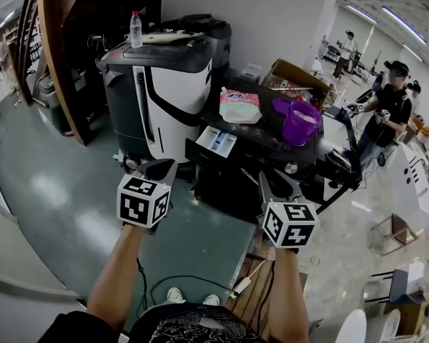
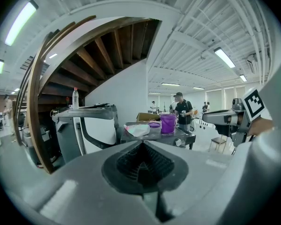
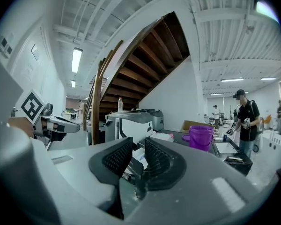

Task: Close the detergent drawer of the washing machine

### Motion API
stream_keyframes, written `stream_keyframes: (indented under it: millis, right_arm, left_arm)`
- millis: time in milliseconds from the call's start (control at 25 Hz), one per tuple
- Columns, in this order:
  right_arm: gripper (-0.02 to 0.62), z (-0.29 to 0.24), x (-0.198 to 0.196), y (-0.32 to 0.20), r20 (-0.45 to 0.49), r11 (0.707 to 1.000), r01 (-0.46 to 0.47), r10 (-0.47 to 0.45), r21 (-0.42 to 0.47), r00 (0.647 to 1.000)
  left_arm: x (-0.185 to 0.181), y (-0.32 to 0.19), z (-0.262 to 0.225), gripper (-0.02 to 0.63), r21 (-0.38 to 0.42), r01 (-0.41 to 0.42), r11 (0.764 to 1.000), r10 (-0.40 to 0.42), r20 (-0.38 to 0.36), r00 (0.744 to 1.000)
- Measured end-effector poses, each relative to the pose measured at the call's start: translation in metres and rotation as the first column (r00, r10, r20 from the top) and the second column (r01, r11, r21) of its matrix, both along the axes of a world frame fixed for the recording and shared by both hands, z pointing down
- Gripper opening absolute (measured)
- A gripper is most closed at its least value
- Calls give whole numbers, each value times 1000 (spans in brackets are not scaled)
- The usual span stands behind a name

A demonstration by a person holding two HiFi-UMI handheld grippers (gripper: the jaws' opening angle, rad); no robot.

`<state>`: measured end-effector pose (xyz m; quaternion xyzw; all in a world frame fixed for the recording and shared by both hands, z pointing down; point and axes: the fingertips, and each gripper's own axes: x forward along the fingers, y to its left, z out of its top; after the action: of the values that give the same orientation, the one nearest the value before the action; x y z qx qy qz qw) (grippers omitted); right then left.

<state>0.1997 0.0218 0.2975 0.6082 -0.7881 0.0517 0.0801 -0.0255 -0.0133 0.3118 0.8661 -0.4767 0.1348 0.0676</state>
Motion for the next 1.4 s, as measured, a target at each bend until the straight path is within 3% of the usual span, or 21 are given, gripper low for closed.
stream_keyframes:
  millis: [760, 1400]
  right_arm:
    - [229, 5, -7, 6, 14, 1000, -11, 11, 3, 1000]
    - [391, 10, -28, -5, 21, 1000, 1, -1, -3, 1000]
  left_arm:
    - [-2, 1, 4, 0, -1, -12, 1000, 12, 4, 1000]
    - [-16, -9, 9, 0, -11, -13, 1000, 13, -3, 1000]
